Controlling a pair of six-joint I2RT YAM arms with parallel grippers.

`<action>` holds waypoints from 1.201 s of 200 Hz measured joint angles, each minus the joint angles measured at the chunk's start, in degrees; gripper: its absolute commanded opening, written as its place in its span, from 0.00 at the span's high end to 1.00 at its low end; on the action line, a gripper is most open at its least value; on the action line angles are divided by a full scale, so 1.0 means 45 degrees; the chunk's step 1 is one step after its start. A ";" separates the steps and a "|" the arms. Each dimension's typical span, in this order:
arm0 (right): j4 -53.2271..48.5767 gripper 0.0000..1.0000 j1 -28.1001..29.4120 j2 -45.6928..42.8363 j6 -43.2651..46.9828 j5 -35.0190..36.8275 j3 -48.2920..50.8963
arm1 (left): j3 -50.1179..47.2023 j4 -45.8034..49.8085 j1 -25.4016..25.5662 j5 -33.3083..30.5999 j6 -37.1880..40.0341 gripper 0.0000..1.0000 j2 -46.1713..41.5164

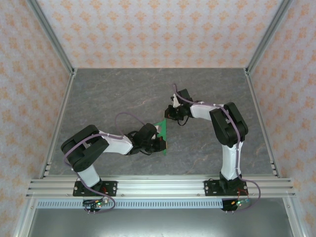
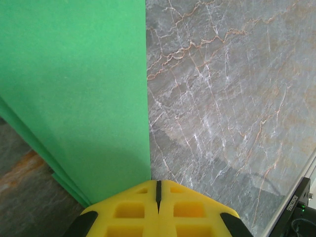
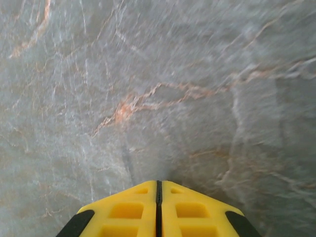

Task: Fold a paper plane with a square sheet of paper (fold left side to right side)
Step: Fold the wing for the fifth time at the center of the table.

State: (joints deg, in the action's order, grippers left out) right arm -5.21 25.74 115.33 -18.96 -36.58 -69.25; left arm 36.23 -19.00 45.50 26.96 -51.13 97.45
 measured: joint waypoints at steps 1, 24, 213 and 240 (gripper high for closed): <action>0.0000 0.90 -0.0010 -0.0005 0.0000 0.0000 0.0000 | 0.0000 0.0005 0.0000 0.0000 0.0000 1.00 0.0000; -0.0083 0.90 -0.0083 -0.0335 0.0044 0.0170 0.0257 | 0.0000 0.0034 0.0000 0.0000 0.0000 1.00 -0.0044; 0.1195 0.91 0.1724 -0.2011 -0.2351 -0.0967 0.3497 | -0.0350 0.1379 0.0000 0.0049 0.0112 0.98 -0.1603; 0.0899 0.91 0.1734 -0.1933 -0.2331 -0.0967 0.3308 | -0.0345 0.1515 0.0005 0.0262 0.0141 0.97 -0.2225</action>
State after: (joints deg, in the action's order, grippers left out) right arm -1.17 33.54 106.63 -29.45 -40.93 -54.37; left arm 34.68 -12.19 45.52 28.14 -50.50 87.44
